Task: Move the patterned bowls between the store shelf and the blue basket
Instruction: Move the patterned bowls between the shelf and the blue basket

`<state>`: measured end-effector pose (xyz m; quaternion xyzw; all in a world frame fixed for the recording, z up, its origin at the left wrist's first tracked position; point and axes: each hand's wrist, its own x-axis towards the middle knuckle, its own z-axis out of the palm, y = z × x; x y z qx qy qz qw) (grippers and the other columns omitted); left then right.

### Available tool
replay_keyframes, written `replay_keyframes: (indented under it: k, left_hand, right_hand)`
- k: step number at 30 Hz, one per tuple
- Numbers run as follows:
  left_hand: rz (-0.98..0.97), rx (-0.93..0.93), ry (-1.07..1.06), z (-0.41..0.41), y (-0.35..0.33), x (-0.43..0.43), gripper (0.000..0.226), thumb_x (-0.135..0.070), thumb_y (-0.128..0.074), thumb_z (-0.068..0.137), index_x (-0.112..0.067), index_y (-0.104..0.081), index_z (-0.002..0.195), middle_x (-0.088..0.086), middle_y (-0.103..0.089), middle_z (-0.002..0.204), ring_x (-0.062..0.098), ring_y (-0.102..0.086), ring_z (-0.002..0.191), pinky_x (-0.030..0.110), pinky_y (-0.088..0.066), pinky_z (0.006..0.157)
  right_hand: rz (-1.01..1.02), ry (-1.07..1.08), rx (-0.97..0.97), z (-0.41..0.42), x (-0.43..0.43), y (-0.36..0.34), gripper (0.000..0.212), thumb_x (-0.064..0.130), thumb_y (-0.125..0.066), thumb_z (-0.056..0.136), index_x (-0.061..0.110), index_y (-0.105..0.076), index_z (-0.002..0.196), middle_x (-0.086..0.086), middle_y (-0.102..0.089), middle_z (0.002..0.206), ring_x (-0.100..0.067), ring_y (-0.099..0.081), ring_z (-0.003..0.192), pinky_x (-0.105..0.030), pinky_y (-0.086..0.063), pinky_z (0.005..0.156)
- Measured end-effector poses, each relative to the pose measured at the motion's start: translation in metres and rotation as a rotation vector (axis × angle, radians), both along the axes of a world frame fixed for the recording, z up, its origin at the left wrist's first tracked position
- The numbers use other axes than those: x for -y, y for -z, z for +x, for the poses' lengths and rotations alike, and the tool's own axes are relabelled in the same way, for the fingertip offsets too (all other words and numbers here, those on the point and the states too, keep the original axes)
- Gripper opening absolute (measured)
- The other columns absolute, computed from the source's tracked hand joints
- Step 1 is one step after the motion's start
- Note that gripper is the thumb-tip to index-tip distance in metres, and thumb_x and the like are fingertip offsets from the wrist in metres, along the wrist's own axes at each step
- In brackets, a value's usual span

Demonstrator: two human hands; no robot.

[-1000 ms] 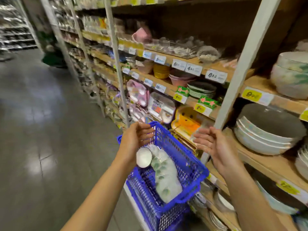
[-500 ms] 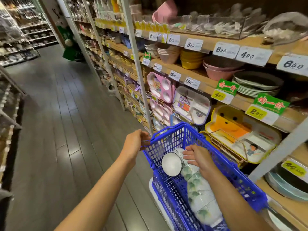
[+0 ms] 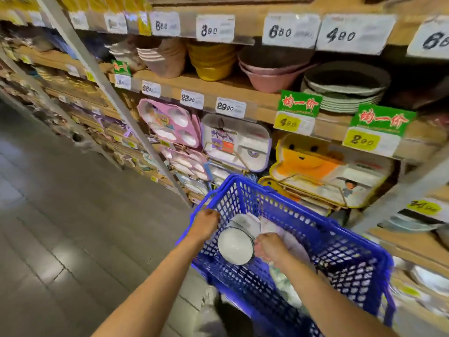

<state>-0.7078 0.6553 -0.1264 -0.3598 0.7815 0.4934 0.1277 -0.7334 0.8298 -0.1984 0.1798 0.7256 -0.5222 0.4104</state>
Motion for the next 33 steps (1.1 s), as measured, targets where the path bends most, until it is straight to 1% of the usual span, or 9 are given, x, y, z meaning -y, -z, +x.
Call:
replay_keyframes:
  k: [3, 5, 7, 9, 12, 16, 21, 26, 33]
  left_hand:
    - [-0.089, 0.108, 0.252, -0.023, 0.033, 0.01, 0.024, -0.012, -0.041, 0.099, 0.003, -0.057, 0.09, 0.032, -0.058, 0.101, 0.038, -0.057, 0.093, 0.038, -0.04, 0.075]
    - [-0.146, 0.166, 0.443, -0.032, 0.058, 0.015, 0.031, -0.012, -0.036, 0.101, 0.01, -0.057, 0.109, 0.031, -0.057, 0.12, 0.04, -0.054, 0.113, 0.04, -0.039, 0.088]
    - [-0.168, 0.209, 0.564, -0.038, 0.079, 0.02, 0.034, -0.016, -0.037, 0.102, 0.004, -0.057, 0.121, 0.027, -0.057, 0.128, 0.038, -0.052, 0.121, 0.039, -0.041, 0.098]
    - [-0.201, 0.255, 0.658, -0.043, 0.098, 0.023, 0.036, -0.018, -0.039, 0.1, -0.001, -0.056, 0.127, 0.024, -0.057, 0.131, 0.037, -0.053, 0.123, 0.037, -0.042, 0.1]
    - [-0.194, 0.31, 0.774, -0.046, 0.122, 0.026, 0.039, -0.012, -0.043, 0.097, 0.001, -0.049, 0.133, 0.025, -0.056, 0.131, 0.038, -0.054, 0.121, 0.037, -0.042, 0.097]
    - [-0.15, 0.329, 0.797, -0.038, 0.157, 0.032, 0.051, -0.009, -0.045, 0.097, -0.002, -0.033, 0.145, 0.021, -0.051, 0.137, 0.035, -0.052, 0.123, 0.032, -0.043, 0.092]
    - [-0.093, 0.249, 0.708, -0.022, 0.18, 0.032, 0.042, -0.002, -0.047, 0.091, 0.002, -0.049, 0.133, 0.019, -0.055, 0.133, 0.03, -0.055, 0.115, 0.024, -0.038, 0.081]
    - [-0.084, 0.296, 0.706, -0.018, 0.181, 0.03, 0.065, -0.011, -0.047, 0.094, 0.001, -0.018, 0.15, 0.018, -0.028, 0.153, 0.032, -0.033, 0.138, 0.03, -0.03, 0.11]
    - [-0.162, 0.297, 0.75, -0.026, 0.177, 0.029, 0.066, -0.017, -0.048, 0.091, -0.002, -0.022, 0.15, 0.022, -0.035, 0.148, 0.037, -0.035, 0.135, 0.04, -0.032, 0.111]
  right_hand:
    - [0.062, 0.062, 0.014, 0.008, 0.013, 0.024, 0.03, 0.011, -0.038, 0.098, 0.017, -0.041, 0.07, -0.002, -0.038, 0.059, -0.01, -0.034, 0.042, -0.012, -0.019, 0.034]
    - [0.109, 0.082, 0.038, 0.012, 0.021, 0.034, 0.026, 0.017, -0.04, 0.099, 0.016, -0.047, 0.074, -0.002, -0.045, 0.062, -0.007, -0.04, 0.04, -0.013, -0.025, 0.035]
    - [0.15, 0.127, 0.059, 0.016, 0.031, 0.045, 0.018, 0.018, -0.046, 0.096, 0.007, -0.059, 0.09, -0.009, -0.061, 0.082, -0.017, -0.06, 0.063, -0.022, -0.044, 0.05]
    - [0.249, 0.121, 0.058, 0.02, 0.037, 0.059, 0.024, 0.02, -0.053, 0.093, 0.0, -0.063, 0.101, -0.01, -0.06, 0.098, -0.026, -0.061, 0.092, -0.031, -0.046, 0.073]
    - [0.323, 0.111, 0.108, 0.025, 0.047, 0.082, 0.024, 0.018, -0.053, 0.094, -0.003, -0.062, 0.087, -0.01, -0.054, 0.084, -0.02, -0.05, 0.079, -0.03, -0.035, 0.067]
    - [0.399, 0.12, 0.167, 0.024, 0.061, 0.119, 0.035, 0.01, -0.038, 0.101, -0.007, -0.054, 0.126, -0.02, -0.06, 0.116, -0.029, -0.058, 0.106, -0.031, -0.04, 0.078]
    - [0.411, 0.232, 0.231, 0.023, 0.079, 0.155, 0.025, 0.007, -0.043, 0.096, -0.006, -0.057, 0.113, -0.024, -0.059, 0.114, -0.033, -0.058, 0.104, -0.033, -0.042, 0.075]
    - [0.361, 0.476, 0.267, 0.025, 0.087, 0.171, 0.035, 0.012, -0.045, 0.097, -0.011, -0.054, 0.122, -0.025, -0.06, 0.113, -0.034, -0.058, 0.112, -0.028, -0.039, 0.074]
    - [0.435, 0.351, 0.227, 0.028, 0.082, 0.161, 0.032, 0.009, -0.041, 0.098, -0.004, -0.055, 0.124, -0.023, -0.058, 0.126, -0.034, -0.055, 0.116, -0.029, -0.043, 0.083]
